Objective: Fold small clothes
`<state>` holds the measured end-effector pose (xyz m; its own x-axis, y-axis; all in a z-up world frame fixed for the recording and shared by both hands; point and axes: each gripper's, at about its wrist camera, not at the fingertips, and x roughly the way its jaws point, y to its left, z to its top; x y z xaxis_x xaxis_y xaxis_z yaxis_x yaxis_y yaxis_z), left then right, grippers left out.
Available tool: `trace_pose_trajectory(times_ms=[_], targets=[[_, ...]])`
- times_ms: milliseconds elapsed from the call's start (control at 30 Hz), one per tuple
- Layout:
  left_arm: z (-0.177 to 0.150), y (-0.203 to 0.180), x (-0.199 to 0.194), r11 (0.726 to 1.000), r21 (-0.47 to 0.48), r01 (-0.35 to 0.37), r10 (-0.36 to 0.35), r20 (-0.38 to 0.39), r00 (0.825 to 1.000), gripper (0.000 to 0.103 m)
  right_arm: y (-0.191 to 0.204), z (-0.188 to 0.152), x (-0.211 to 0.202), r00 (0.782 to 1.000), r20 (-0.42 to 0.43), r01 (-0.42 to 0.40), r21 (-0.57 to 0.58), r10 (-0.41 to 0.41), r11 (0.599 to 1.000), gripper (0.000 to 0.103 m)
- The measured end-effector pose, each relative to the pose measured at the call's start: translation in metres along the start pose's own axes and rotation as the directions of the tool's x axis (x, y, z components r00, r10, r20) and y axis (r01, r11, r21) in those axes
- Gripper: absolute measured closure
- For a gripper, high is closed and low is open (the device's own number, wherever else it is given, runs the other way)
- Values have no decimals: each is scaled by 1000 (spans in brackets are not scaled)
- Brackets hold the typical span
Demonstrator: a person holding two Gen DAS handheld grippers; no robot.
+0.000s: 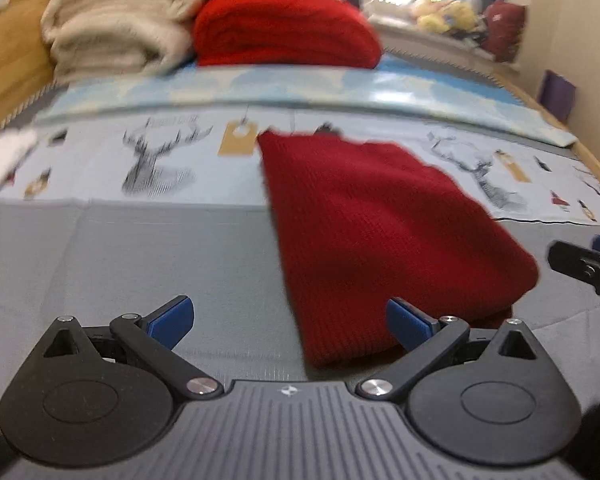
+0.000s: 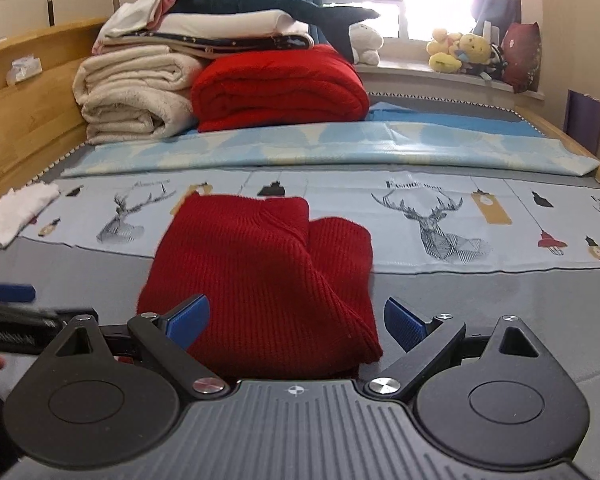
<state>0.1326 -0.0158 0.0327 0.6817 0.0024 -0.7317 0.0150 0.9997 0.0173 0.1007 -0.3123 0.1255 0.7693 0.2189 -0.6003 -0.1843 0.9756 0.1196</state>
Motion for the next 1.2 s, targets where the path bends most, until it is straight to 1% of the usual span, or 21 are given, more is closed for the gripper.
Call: trace_pose_trajectory(times_ms=[33, 133, 267, 600, 1200], targets=[[1, 3, 1, 1000, -11, 11, -11, 5, 1000, 1, 0, -1, 1, 1000, -3, 0, -1, 0, 1000, 8], [2, 6, 5, 1000, -23, -10, 10, 3, 1000, 1, -1, -5, 6, 1000, -24, 13, -9, -13, 1000, 8], [3, 8, 10, 999, -39, 1, -1, -15, 1000, 1, -3, -5, 6, 1000, -22, 11, -7, -11, 1000, 8], [2, 3, 14, 1000, -14, 12, -13, -16, 1000, 1, -2, -5, 11, 999, -38, 1, -5, -1, 1000, 8], [2, 1, 18, 1000, -8, 27, -27, -27, 999, 1, -1, -6, 14, 999, -46, -5, -14, 4, 1000, 8]])
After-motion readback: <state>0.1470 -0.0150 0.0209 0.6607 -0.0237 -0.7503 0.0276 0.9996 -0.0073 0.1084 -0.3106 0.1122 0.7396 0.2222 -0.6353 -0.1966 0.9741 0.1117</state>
